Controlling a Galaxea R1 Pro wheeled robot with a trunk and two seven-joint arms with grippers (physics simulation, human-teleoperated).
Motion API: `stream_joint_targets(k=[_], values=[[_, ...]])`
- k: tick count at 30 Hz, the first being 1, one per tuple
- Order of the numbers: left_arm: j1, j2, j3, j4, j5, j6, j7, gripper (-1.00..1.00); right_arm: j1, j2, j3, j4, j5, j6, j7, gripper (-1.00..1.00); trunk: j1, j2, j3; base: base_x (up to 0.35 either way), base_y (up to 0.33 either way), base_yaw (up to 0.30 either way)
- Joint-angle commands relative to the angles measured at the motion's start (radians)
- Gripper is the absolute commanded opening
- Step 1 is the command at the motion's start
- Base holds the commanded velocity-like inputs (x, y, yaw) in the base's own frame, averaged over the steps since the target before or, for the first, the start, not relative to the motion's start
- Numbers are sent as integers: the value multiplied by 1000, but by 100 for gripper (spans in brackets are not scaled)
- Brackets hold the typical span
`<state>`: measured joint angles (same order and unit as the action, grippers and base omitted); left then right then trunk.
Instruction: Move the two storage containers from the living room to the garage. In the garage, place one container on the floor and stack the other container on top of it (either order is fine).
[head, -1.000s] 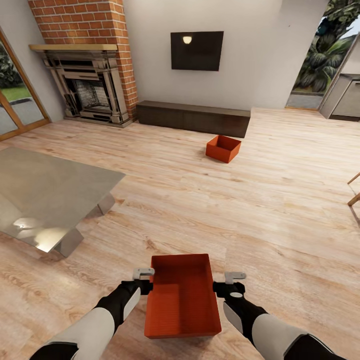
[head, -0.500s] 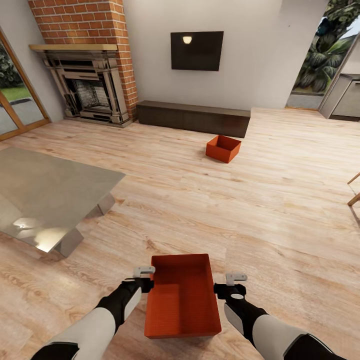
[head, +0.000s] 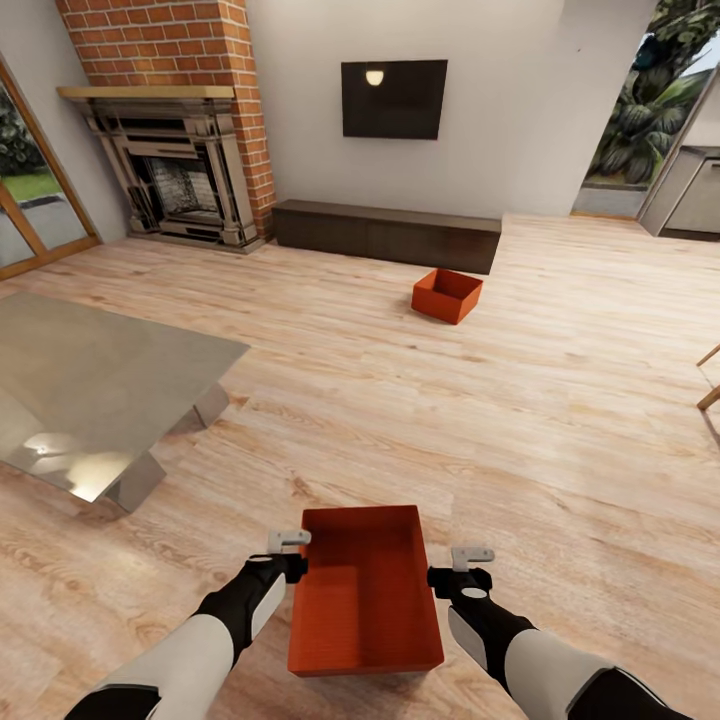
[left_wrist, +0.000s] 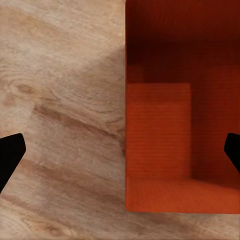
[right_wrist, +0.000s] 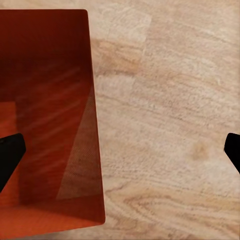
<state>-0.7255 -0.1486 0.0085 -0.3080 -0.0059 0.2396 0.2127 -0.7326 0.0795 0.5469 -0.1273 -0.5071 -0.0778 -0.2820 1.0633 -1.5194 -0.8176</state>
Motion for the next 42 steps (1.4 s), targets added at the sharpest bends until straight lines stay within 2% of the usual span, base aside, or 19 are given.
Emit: stream_joint_targets(k=[1, 11, 16, 19, 25, 29, 34, 42], values=[[0, 0, 1, -1, 0, 6, 3, 100, -1, 0, 8, 1, -10, -4, -3, 100, 4, -8, -4, 0, 0, 0], [0, 2, 3, 7, 9, 0, 3, 100, -1, 6, 8, 14, -4, -3, -2, 100, 42, -78, -35, 0, 0, 0], [0, 6, -1, 13, 58, -2, 2, 100, 0, 7, 9, 15, -1, -4, -2, 100, 61, -113, -51, 0, 0, 0], [0, 3, -3, 23, 70, -3, 2, 100, 0, 8, 10, 15, 0, -4, -2, 100, 73, -134, -60, 0, 0, 0], [0, 2, -2, 78, 73, -50, 3, 100, 0, 8, 9, 15, 0, -4, 11, 100, 96, -176, -79, 0, 0, 0], [0, 4, -2, 86, 73, -57, 4, 100, 1, 9, 8, 17, -3, -4, 14, 100, 111, -204, -92, 0, 0, 0], [0, 5, -1, 87, 74, -58, 5, 100, 1, 41, 8, 76, -1, -6, 27, 100, 130, -239, -107, 0, 0, 0], [0, 5, -1, 88, 75, -55, 5, 100, 1, 45, 9, 89, 1, -6, 30, 100, 161, -295, -132, 0, 0, 0]])
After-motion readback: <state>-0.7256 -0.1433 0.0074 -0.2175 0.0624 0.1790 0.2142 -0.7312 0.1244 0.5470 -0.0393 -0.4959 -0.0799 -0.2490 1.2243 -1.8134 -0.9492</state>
